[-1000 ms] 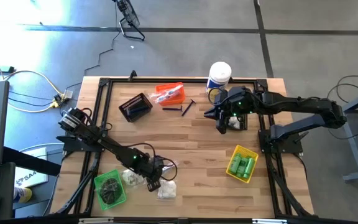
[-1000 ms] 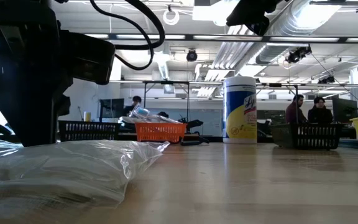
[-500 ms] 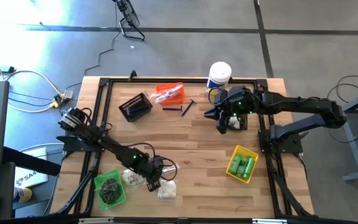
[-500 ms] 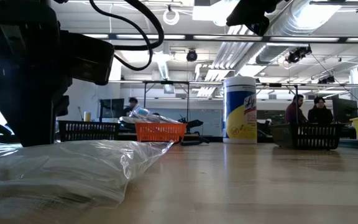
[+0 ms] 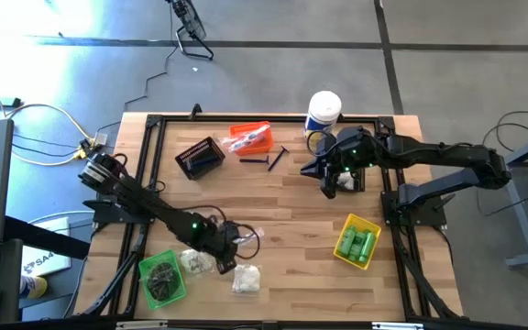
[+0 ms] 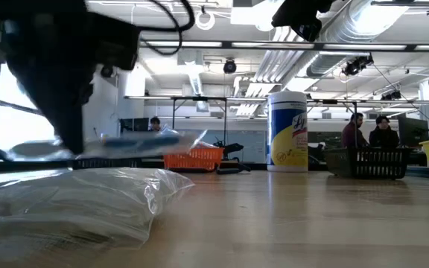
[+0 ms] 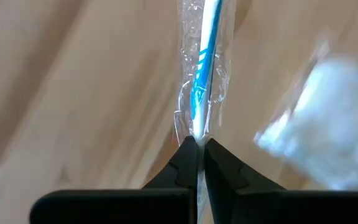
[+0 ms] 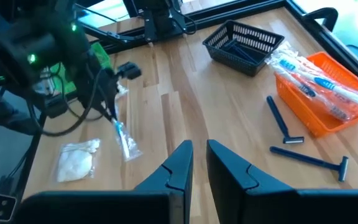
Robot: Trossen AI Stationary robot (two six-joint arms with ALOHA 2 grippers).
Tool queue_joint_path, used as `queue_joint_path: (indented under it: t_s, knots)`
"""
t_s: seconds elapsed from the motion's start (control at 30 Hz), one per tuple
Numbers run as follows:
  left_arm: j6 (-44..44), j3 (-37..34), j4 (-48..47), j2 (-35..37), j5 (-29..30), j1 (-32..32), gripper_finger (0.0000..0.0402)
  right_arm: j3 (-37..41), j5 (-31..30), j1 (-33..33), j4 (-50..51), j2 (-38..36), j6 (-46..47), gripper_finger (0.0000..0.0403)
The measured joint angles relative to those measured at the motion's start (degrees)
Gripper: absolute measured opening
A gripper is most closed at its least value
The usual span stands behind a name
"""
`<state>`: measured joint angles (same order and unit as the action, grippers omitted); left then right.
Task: Pick & Place Travel size toiletries
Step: Put the blue toothbrush into the orange bin
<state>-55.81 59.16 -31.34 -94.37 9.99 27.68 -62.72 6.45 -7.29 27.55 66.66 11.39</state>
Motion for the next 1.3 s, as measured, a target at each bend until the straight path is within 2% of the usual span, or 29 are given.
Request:
queue_joint_path:
  t_s: [0.4, 0.83, 1.07, 1.3]
  knots:
    - [3.6, 6.6, -10.4, 7.2, 6.2, -9.8, 0.0004, 0.0, 4.1, -0.2, 0.5, -1.2, -4.0, 0.0038]
    - [21.3, 21.8, -28.4, 7.4, 6.3, -25.5, 0.0004, 0.0, 4.0, -0.3, 2.3, -1.5, -5.5, 0.0038]
    - [33.8, 26.3, -30.1, 7.4, 9.1, -35.4, 0.0004, 0.0, 3.9, -0.3, 2.3, -1.5, -5.3, 0.0038]
    - [46.1, 26.6, -22.1, 7.3, 8.8, -45.5, 0.0004, 0.0, -1.5, -0.3, 2.3, -1.5, -5.2, 0.0038]
